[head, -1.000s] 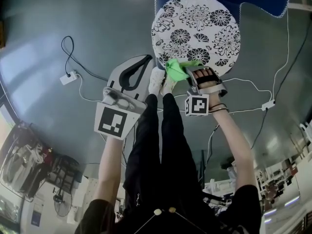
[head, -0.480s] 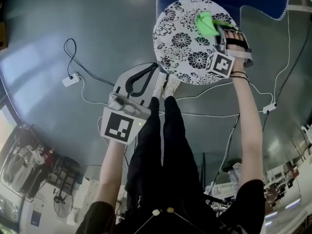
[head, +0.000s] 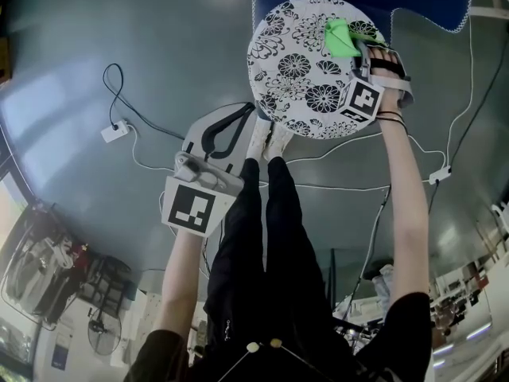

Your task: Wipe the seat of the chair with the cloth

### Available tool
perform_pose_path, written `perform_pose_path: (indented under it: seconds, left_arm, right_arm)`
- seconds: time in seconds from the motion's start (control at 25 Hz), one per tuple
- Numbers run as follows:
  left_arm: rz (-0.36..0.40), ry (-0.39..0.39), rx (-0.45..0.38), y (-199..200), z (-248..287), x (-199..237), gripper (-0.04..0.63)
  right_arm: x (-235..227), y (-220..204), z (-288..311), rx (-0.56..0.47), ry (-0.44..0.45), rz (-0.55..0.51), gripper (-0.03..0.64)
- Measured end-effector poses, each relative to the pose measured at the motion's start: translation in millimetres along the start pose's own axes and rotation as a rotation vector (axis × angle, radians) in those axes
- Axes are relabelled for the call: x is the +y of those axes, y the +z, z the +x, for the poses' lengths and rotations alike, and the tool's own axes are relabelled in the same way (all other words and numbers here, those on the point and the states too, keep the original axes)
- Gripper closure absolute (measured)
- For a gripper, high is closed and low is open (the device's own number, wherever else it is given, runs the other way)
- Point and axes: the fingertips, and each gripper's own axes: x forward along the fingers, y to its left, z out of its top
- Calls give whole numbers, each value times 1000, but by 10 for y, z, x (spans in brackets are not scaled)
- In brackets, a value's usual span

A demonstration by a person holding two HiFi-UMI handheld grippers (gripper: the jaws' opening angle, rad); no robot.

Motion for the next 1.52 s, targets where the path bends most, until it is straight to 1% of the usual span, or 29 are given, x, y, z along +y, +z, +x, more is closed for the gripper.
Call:
perform_pose_path:
  seconds: [0.12,0.36,0.76,0.88,0.96,1.12,1.2,1.24,1.28,1.4,1.52]
  left_arm:
    - [7,-4,-4,13,7,-10,589]
    - [5,-12,1,8,14,-28,589]
    - [2,-30,-9,5,19,-98,588]
    - [-9,-27,-16,2,8,-87,589]
    - [-12,-25,-21,-1,3,-80,589]
    - [-3,-31,-23,4,-4,-81,589]
    - [-2,-32,-22,34,-30,-90,589]
    - [-1,-32,-23,62,-48,-95,589]
    - [0,-31,-26,105,-66,-99,589]
    - [0,-28,-60,340,-136,-137,589]
    - [10,-40,-102,685,-244,-271,589]
  right_arm:
    - [271,59,-118,-22,33,-29,563]
    - [786,105,-390,-44,93,-36,563]
    - [1481,248,-885,-81,178,-6,563]
    - [1715,273,-1008,-83,205,-18,563]
    - [1897,322,-1096,-95,235,-18,563]
    - [2240,371,-1265,-105,331,8,563]
    - [2249,381,-1373,-107,354,69,563]
    - [2179,387,-1434,-110,348,126,563]
    - [2052,403,-1503,-117,328,205,563]
    - [1415,482,-1792,-167,207,500,566]
    - [679,485,-2225,-229,72,757,566]
